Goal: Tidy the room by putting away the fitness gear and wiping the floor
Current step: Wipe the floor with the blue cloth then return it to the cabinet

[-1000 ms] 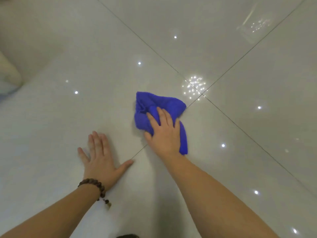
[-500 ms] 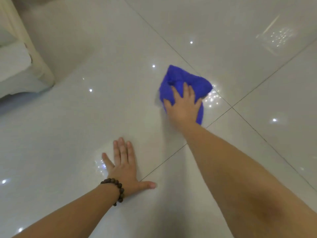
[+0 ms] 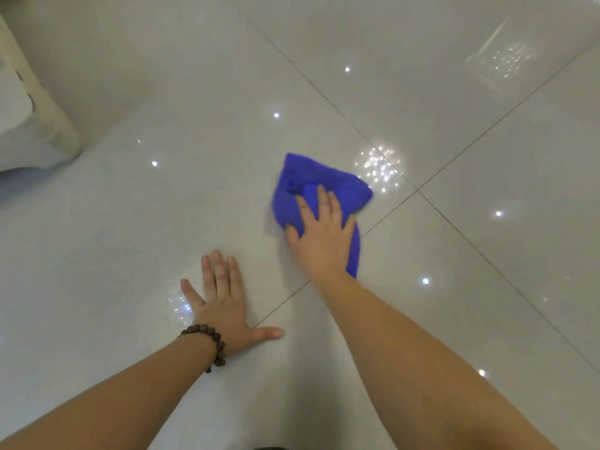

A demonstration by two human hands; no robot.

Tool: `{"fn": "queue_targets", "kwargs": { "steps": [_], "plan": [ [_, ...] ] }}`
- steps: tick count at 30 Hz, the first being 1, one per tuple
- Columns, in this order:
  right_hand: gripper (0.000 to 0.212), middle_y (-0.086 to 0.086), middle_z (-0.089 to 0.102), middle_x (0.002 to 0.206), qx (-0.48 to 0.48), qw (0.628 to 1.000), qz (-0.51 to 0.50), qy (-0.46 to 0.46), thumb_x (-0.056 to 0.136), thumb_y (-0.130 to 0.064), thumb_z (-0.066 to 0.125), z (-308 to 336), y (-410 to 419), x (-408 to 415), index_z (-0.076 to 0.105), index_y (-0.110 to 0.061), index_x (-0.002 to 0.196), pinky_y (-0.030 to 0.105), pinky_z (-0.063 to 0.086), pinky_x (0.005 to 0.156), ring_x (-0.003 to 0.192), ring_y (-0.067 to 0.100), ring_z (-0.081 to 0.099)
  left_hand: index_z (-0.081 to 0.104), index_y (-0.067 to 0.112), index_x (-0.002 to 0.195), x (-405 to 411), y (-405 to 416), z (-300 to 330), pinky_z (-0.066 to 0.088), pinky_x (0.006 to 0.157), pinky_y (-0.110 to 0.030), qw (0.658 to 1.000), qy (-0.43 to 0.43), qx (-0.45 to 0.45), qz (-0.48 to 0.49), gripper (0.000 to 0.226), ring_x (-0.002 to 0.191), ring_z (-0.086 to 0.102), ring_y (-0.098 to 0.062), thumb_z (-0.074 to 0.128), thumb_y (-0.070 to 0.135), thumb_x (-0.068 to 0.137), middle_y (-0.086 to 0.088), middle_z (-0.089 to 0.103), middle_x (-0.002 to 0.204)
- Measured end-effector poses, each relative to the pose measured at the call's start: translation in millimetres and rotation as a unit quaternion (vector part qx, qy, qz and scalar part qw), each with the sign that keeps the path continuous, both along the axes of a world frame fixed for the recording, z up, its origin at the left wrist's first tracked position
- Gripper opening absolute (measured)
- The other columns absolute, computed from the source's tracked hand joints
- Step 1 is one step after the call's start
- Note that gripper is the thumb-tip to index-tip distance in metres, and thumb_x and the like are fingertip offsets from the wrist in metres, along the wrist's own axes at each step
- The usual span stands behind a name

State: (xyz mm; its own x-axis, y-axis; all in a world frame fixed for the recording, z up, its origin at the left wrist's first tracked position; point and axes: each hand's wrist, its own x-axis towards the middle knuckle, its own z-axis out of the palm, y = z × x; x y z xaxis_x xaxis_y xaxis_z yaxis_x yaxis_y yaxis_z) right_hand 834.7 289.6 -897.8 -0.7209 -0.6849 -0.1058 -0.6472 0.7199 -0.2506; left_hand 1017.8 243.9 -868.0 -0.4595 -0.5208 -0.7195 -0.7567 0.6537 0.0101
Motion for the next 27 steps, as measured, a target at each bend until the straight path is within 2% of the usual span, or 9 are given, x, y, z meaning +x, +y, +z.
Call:
{"fn": "queue_targets", "kwargs": {
  "steps": [3, 5, 8, 10, 12, 14, 17, 21, 27],
  "plan": [
    [0.058, 0.0, 0.033, 0.153, -0.024, 0.968, 0.25, 0.017, 0.083, -0.055, 0.038, -6, 28, 49, 0.046, -0.037, 0.137, 0.054, 0.024, 0.11, 0.141, 0.021, 0.029, -0.049, 0.005, 0.125, 0, 1, 0, -0.01, 0.105, -0.069, 1.0, -0.001, -0.005, -0.005, 0.15, 0.121, -0.051, -0.038, 0.019, 0.106, 0.037, -0.018, -0.063, 0.122],
    [0.058, 0.0, 0.04, 0.149, -0.03, 0.958, 0.283, 0.034, 0.08, -0.056, 0.04, -9, 55, 16, 0.052, -0.035, 0.133, 0.053, 0.029, 0.106, 0.136, 0.021, 0.036, -0.05, 0.004, 0.123, 0, 1, 0, -0.009, 0.106, -0.069, 1.0, 0.0, -0.013, -0.003, 0.15, 0.125, -0.049, -0.038, 0.017, 0.105, 0.036, -0.018, -0.061, 0.124],
    [0.057, 0.001, 0.032, 0.153, -0.007, 0.997, 0.044, 0.061, 0.086, -0.053, 0.037, -11, 105, -63, 0.043, -0.034, 0.139, 0.055, 0.026, 0.108, 0.14, 0.022, 0.028, -0.054, 0.004, 0.117, -1, 1, 0, -0.01, 0.106, -0.068, 1.0, -0.002, -0.016, 0.0, 0.148, 0.13, -0.044, -0.039, 0.02, 0.104, 0.036, -0.018, -0.058, 0.127],
    [0.056, 0.0, 0.02, 0.157, 0.008, 0.983, -0.183, 0.021, 0.092, -0.051, 0.035, -1, 128, -101, 0.034, -0.032, 0.145, 0.055, 0.016, 0.112, 0.144, 0.021, 0.016, -0.054, 0.005, 0.117, -1, 2, -2, -0.011, 0.105, -0.068, 1.0, 0.005, -0.019, -0.002, 0.149, 0.131, -0.042, -0.039, 0.024, 0.104, 0.038, -0.018, -0.056, 0.13],
    [0.056, 0.002, 0.017, 0.158, 0.015, 0.96, -0.279, 0.011, 0.094, -0.05, 0.035, 1, 126, -87, 0.033, -0.03, 0.146, 0.058, 0.017, 0.11, 0.144, 0.022, 0.013, -0.053, 0.005, 0.118, 0, 2, -4, -0.011, 0.105, -0.068, 1.0, 0.006, -0.021, 0.002, 0.149, 0.132, -0.042, -0.039, 0.026, 0.104, 0.038, -0.018, -0.054, 0.132],
    [0.058, 0.004, 0.024, 0.156, -0.002, 0.982, -0.181, 0.048, 0.088, -0.051, 0.035, -5, 117, -24, 0.039, -0.032, 0.143, 0.058, 0.024, 0.107, 0.143, 0.024, 0.021, -0.051, 0.005, 0.119, 0, 3, -5, -0.01, 0.106, -0.068, 1.0, 0.003, -0.029, 0.003, 0.15, 0.133, -0.04, -0.039, 0.025, 0.103, 0.036, -0.019, -0.052, 0.135],
    [0.062, 0.002, 0.033, 0.153, -0.003, 0.994, 0.091, 0.052, 0.079, -0.054, 0.041, -9, 126, 80, 0.044, -0.037, 0.139, 0.056, 0.028, 0.106, 0.141, 0.023, 0.029, -0.04, 0.004, 0.135, -1, 5, -6, -0.005, 0.108, -0.07, 0.999, 0.008, -0.043, 0.009, 0.153, 0.136, -0.035, -0.039, 0.035, 0.1, 0.043, -0.021, -0.042, 0.145],
    [0.06, 0.0, 0.036, 0.151, -0.017, 0.965, 0.256, 0.059, 0.079, -0.055, 0.05, -12, 160, 35, 0.048, -0.038, 0.136, 0.054, 0.035, 0.103, 0.138, 0.021, 0.034, -0.035, 0.003, 0.139, 0, 6, -5, -0.006, 0.108, -0.068, 0.999, 0.012, -0.048, 0.007, 0.152, 0.137, -0.035, -0.038, 0.033, 0.099, 0.043, -0.021, -0.039, 0.147],
    [0.06, 0.001, 0.026, 0.156, 0.033, 0.992, -0.114, 0.033, 0.086, -0.052, 0.04, -4, 174, -8, 0.035, -0.036, 0.143, 0.053, 0.028, 0.105, 0.142, 0.023, 0.023, -0.029, 0.004, 0.143, 0, 10, 0, -0.001, 0.112, -0.063, 0.998, 0.003, -0.059, -0.004, 0.151, 0.141, -0.028, -0.036, 0.036, 0.099, 0.045, -0.02, -0.033, 0.151]
  ]
}}
